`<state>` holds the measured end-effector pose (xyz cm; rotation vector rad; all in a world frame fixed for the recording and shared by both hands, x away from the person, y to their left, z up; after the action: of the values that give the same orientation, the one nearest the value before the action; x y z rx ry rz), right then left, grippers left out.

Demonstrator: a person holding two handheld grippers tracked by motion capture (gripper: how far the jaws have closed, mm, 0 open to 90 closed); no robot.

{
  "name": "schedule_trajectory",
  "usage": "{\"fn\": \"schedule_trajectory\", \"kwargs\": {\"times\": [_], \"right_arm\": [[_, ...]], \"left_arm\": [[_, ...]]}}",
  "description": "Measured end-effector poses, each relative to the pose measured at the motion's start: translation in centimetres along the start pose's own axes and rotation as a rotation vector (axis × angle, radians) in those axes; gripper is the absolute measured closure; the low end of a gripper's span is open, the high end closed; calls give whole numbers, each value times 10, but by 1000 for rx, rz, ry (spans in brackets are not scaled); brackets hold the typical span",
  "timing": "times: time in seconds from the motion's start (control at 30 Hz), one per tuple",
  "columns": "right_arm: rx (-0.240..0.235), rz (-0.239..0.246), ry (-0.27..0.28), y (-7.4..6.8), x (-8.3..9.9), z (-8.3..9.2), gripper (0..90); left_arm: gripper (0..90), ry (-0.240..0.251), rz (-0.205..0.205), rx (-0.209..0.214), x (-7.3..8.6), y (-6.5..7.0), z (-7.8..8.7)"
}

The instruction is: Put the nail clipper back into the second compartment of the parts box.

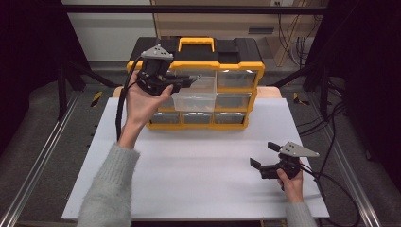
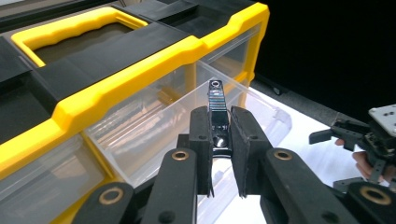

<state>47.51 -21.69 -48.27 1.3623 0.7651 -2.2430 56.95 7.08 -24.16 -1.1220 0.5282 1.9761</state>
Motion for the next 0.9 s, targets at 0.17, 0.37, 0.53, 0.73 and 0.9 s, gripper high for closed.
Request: {"fn": "schedule_trajectory", "kwargs": {"times": [0.17,0.37,0.53,0.73,0.9], "right_arm": [[0,4,1,0,0,0,5],[0,2,1,0,0,0,5],[-3,3,-2,0,0,0,5],[0,0,-1,0,0,0,5],[0,0,-1,0,0,0,5]], "left_arm": [[788,-5,-3,-2,2,-4,-3],[788,-17,-4,-12,8,-8,-7],[788,-31,-13,-20,12,-11,-11],[788,-50,-17,-28,15,-13,-15],[788,-73,-21,-33,17,-14,-20]]}}
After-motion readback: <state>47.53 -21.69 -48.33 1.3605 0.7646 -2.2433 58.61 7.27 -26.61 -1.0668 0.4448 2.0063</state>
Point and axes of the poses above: each handheld gripper's, and its own axes: z roughly backward along the jaws, x roughly out of its underside, y roughly to its right, the point moved 7 cm from there along -z, roughly forward along the jaws, and after that the axes turned 4 degrees about -z, right-handed, at the moved point
